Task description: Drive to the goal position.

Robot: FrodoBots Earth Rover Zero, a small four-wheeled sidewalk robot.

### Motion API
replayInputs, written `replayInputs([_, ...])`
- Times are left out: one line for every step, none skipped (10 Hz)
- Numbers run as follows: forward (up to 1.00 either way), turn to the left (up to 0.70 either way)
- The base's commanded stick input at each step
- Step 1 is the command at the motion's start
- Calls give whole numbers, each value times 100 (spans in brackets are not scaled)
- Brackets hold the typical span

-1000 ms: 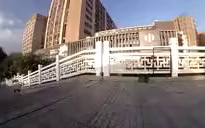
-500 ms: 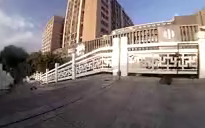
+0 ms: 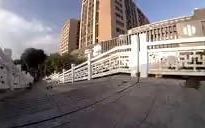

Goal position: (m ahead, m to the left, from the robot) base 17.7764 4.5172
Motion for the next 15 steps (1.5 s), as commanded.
replayInputs([45, 10])
replayInputs([45, 4])
replayInputs([45, 0])
replayInputs([45, 0])
replayInputs([45, 0])
replayInputs([45, 0])
replayInputs([45, 0])
replayInputs([45, 0])
replayInputs([45, 0])
replayInputs([45, 0])
replayInputs([45, 0])
replayInputs([45, 0])
replayInputs([45, 0])
replayInputs([45, 0])
replayInputs([45, 0])
